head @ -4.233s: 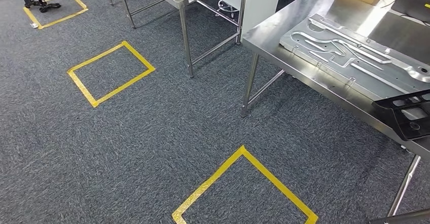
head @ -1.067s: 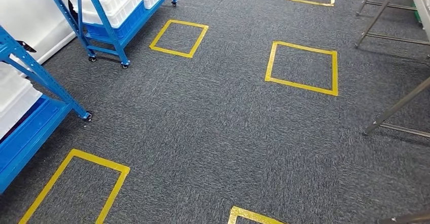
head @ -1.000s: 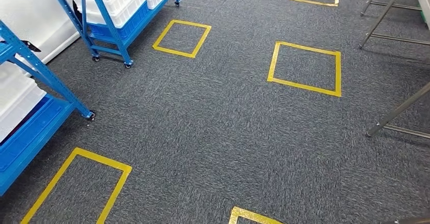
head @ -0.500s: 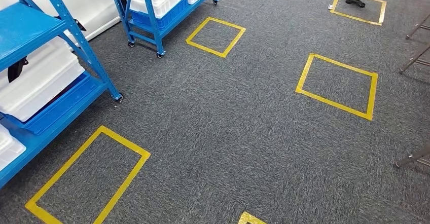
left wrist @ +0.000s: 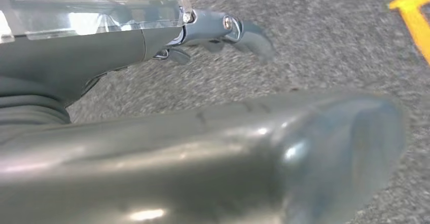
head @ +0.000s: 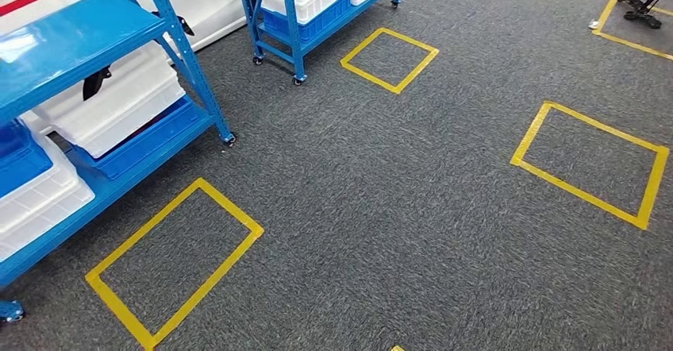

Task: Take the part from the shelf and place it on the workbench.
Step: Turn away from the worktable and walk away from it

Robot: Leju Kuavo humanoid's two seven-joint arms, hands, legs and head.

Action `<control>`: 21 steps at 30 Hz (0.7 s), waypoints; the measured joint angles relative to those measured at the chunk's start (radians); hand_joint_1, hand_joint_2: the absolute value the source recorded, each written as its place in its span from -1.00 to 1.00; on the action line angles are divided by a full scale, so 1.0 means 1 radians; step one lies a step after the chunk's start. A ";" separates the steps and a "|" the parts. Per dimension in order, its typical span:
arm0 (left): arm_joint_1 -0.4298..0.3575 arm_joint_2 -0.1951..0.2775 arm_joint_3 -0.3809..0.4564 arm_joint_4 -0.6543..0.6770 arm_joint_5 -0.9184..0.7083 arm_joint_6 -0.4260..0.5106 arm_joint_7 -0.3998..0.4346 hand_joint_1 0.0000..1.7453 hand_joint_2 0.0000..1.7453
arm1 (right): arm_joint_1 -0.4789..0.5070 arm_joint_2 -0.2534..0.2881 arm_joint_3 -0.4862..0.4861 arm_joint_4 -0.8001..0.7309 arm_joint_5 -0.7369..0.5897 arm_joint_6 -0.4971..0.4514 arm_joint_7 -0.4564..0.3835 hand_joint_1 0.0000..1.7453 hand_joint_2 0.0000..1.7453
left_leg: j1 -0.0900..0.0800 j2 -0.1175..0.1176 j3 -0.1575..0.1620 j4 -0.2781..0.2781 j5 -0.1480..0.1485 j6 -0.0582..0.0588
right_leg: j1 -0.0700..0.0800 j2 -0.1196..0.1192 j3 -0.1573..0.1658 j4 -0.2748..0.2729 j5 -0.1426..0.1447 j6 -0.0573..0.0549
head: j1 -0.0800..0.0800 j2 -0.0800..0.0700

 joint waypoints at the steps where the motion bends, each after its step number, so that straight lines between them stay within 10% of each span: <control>1: -0.001 0.000 0.000 0.000 0.000 -0.002 0.001 -1.00 -1.00 | 0.002 0.000 -0.002 0.000 0.000 0.000 -0.002 -1.00 -1.00 | 0.000 0.031 -0.031 0.063 -0.034 -0.003 | 0.003 -0.013 0.000 -0.001 -0.001 -0.004 | -0.002 0.000; 4: -0.002 -0.001 0.000 0.000 0.001 -0.007 0.007 -1.00 -1.00 | 0.007 0.003 -0.007 -0.001 0.000 0.000 -0.010 -1.00 -1.00 | 0.001 0.061 -0.104 0.213 -0.086 -0.006 | 0.013 -0.057 0.001 0.000 -0.006 -0.011 | -0.002 0.000; 8: 0.000 0.000 0.000 0.000 0.004 -0.012 0.013 -1.00 -1.00 | 0.007 0.009 -0.013 -0.004 0.006 0.000 -0.015 -1.00 -1.00 | -0.013 0.106 0.007 0.004 0.025 0.021 | 0.024 -0.104 0.014 0.002 -0.017 -0.009 | -0.002 0.000; 12: 0.000 0.002 0.001 0.000 0.006 -0.014 0.020 -1.00 -1.00 | 0.002 0.016 -0.018 -0.008 0.013 0.001 -0.015 -1.00 -1.00 | -0.027 0.120 0.039 -0.073 0.043 0.042 | 0.026 -0.139 0.026 -0.002 -0.022 0.009 | -0.002 0.000; 15: 0.002 0.000 0.001 0.000 0.010 -0.014 0.026 -1.00 -1.00 | 0.001 0.017 -0.019 -0.012 0.017 0.001 -0.016 -1.00 -1.00 | -0.015 0.089 0.056 -0.101 0.061 0.054 | 0.023 -0.087 0.018 0.041 -0.057 0.026 | 0.001 0.000; 18: -0.002 -0.001 0.002 0.000 0.011 -0.015 0.034 -1.00 -1.00 | 0.006 0.017 -0.019 -0.014 0.024 0.001 -0.017 -1.00 -1.00 | -0.011 0.056 0.054 -0.106 0.068 0.059 | 0.013 -0.022 -0.076 0.225 -0.146 0.036 | 0.003 0.000; 21: 0.000 -0.002 0.003 0.000 0.011 -0.015 0.043 -1.00 -1.00 | 0.008 0.016 -0.020 -0.015 0.031 0.001 -0.017 -1.00 -1.00 | -0.009 0.015 0.056 -0.101 0.066 0.056 | 0.006 -0.014 -0.088 0.222 -0.098 0.042 | 0.003 0.000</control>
